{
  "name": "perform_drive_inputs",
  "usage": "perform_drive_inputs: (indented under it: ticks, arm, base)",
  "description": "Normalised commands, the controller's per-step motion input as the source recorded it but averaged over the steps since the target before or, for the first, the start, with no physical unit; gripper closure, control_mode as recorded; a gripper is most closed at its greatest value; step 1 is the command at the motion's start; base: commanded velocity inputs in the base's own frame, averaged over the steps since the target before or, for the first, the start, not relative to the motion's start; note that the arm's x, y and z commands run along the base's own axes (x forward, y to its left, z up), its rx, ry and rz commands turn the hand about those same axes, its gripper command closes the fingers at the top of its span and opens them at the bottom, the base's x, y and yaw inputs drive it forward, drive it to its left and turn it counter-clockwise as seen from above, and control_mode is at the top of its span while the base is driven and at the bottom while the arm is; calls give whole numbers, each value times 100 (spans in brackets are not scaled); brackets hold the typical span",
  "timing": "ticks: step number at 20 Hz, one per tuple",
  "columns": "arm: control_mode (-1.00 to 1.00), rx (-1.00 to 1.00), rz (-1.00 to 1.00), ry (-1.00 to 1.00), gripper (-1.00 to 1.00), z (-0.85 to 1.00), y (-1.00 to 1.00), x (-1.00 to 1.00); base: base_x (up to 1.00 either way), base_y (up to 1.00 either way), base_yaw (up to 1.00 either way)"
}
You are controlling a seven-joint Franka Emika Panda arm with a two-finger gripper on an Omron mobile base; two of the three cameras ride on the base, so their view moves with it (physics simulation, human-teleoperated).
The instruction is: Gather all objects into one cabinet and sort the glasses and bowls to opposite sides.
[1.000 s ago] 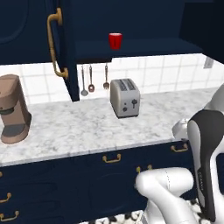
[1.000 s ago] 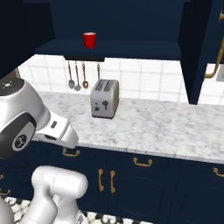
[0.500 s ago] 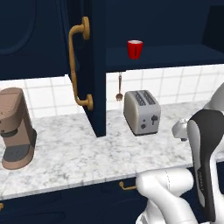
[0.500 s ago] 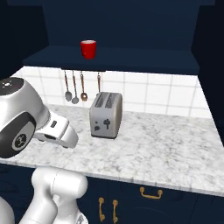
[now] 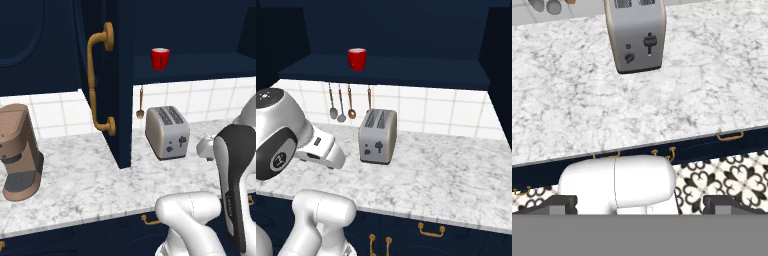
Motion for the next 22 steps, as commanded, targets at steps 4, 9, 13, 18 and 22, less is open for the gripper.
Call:
perform_drive_inputs:
  ticks: [4, 9, 13, 18, 22]
  arm:
    - [-100, 0, 0, -26, -100, 28, 7, -13]
    - [-100, 0, 0, -40, -100, 65, 34, -20]
    - [-100, 0, -2, -19, -100, 77, 27, 17]
    - [-100, 0, -3, -4, -100, 75, 16, 40]
    - [-100, 0, 0, -2, -100, 49, 6, 42]
  base:
    - [0, 0, 0]
    - [0, 0, 0]
    - [0, 0, 0]
    - [0, 0, 0]
    - [0, 0, 0]
